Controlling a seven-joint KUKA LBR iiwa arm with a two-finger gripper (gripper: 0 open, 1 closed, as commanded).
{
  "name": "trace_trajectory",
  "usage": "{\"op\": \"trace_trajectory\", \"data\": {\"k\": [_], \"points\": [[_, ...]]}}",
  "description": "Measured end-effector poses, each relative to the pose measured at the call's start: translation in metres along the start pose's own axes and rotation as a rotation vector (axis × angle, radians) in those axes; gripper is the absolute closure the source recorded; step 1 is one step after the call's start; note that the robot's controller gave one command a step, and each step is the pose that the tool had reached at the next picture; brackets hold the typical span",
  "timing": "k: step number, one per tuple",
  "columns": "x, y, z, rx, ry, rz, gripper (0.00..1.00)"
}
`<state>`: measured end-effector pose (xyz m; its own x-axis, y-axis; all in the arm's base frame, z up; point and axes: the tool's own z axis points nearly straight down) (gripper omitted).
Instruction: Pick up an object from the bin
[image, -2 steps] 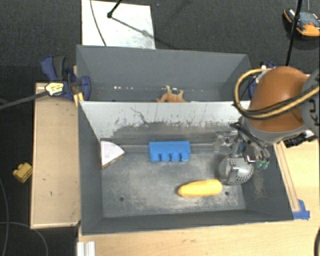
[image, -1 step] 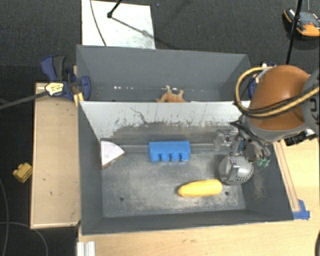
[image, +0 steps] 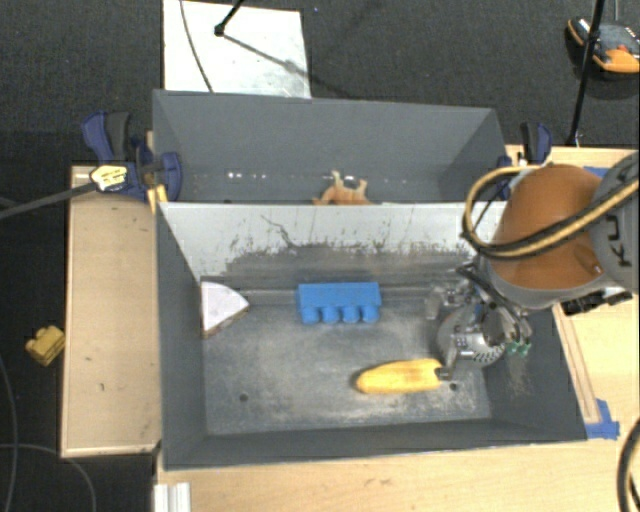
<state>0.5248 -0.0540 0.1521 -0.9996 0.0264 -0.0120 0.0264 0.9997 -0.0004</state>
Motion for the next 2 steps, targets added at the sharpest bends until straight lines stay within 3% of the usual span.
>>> {"op": "trace_trajectory", "data": {"k": [1,2], "points": [[0.018,-0.001,0.041,-0.001,0.013,-0.113,0.00],[0.028,-0.001,0.079,-0.001,0.013,-0.141,1.00]]}}
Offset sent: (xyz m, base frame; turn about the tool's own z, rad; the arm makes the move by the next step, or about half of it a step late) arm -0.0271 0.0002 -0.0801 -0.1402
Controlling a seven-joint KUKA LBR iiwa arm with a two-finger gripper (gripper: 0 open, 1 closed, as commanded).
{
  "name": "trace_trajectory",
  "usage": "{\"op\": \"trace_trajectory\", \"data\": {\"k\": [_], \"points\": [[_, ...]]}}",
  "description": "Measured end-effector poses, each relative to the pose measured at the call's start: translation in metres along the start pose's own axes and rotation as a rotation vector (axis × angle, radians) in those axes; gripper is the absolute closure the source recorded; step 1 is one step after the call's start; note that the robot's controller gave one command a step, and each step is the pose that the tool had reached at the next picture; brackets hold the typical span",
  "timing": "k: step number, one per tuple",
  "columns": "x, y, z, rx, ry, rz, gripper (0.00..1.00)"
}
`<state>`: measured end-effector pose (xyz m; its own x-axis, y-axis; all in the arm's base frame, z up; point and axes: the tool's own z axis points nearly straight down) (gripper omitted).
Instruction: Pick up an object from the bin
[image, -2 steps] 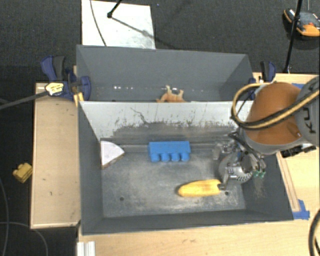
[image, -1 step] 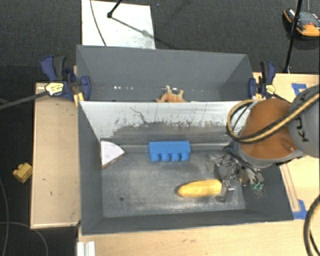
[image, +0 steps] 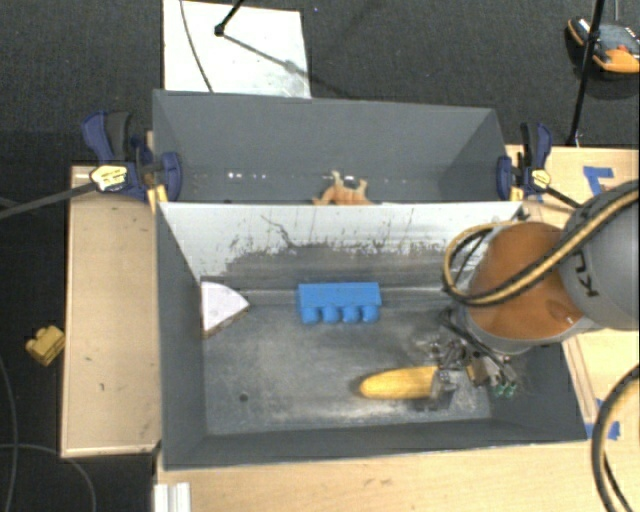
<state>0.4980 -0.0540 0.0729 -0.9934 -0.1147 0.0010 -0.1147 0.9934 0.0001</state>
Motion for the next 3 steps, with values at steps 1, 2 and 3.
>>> {"op": "trace_trajectory", "data": {"k": [1,2,3], "points": [[0.000,0.000,0.000,0.000,0.000,-0.001,1.00],[0.004,-0.005,-0.104,0.000,-0.003,-0.009,1.00],[0.004,-0.005,-0.104,0.000,-0.003,-0.009,1.00]]}}
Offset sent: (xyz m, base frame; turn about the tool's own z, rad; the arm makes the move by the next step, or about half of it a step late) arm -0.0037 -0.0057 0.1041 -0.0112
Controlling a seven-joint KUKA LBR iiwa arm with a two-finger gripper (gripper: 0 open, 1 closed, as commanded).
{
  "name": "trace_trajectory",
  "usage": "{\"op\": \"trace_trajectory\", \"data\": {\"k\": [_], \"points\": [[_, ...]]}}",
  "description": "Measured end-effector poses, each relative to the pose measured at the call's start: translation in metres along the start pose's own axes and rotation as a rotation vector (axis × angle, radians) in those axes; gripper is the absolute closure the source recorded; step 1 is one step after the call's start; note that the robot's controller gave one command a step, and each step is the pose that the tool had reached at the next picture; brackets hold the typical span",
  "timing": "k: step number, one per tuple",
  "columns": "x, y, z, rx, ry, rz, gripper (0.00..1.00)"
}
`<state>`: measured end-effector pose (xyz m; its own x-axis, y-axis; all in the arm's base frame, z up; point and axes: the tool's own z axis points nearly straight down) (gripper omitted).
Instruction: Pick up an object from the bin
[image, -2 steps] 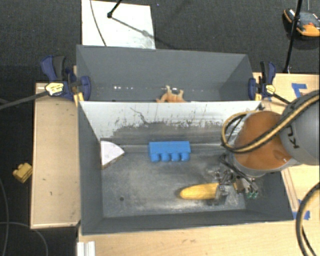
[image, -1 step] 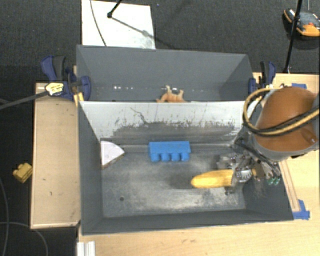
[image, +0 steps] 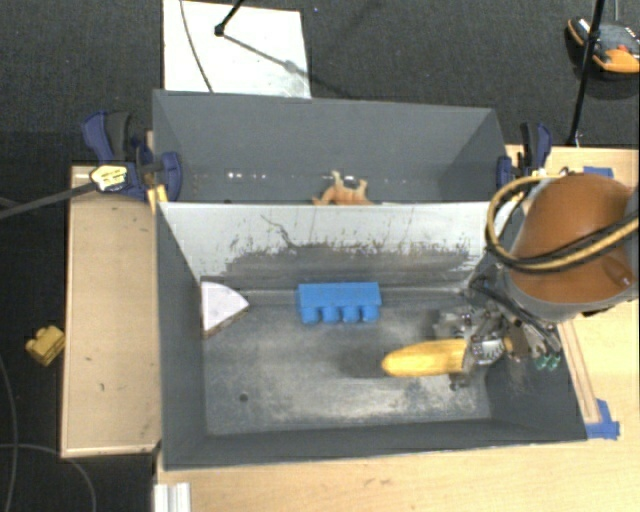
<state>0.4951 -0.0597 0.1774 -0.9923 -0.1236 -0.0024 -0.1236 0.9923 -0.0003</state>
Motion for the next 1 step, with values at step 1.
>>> {"op": "trace_trajectory", "data": {"k": [1], "points": [[0.0019,-0.0078,-0.0511,-0.002,0.006,0.020,1.00]]}}
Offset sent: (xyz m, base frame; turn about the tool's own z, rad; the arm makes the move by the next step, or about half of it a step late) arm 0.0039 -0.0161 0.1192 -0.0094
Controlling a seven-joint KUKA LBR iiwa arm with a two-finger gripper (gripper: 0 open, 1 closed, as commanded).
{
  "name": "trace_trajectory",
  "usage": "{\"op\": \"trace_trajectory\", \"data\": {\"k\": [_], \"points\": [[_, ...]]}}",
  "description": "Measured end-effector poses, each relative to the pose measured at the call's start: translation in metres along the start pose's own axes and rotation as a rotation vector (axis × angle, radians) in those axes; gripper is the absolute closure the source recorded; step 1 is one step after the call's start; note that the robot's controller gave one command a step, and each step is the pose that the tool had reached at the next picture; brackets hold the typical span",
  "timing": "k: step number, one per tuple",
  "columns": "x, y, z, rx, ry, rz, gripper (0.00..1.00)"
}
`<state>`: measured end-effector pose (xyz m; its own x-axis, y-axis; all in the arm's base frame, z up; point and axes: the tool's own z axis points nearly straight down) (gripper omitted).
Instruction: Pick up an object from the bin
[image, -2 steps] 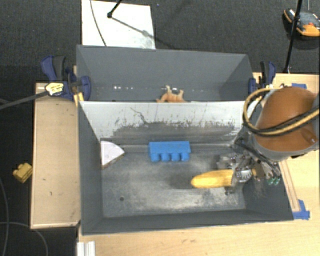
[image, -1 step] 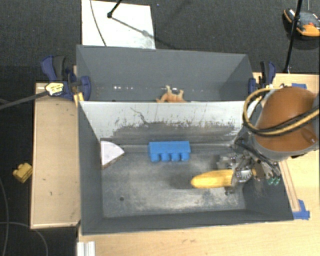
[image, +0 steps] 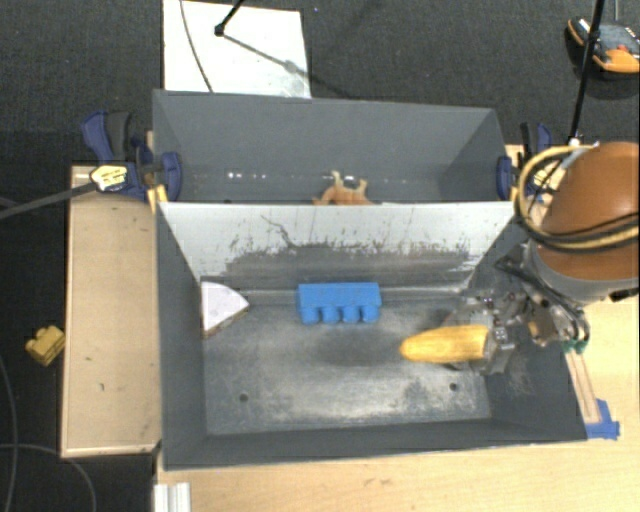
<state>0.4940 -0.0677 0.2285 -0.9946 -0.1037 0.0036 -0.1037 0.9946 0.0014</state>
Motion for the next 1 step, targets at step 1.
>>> {"op": "trace_trajectory", "data": {"k": [1], "points": [[-0.0038,-0.0072,-0.0633,0.002,-0.005,-0.024,1.00]]}}
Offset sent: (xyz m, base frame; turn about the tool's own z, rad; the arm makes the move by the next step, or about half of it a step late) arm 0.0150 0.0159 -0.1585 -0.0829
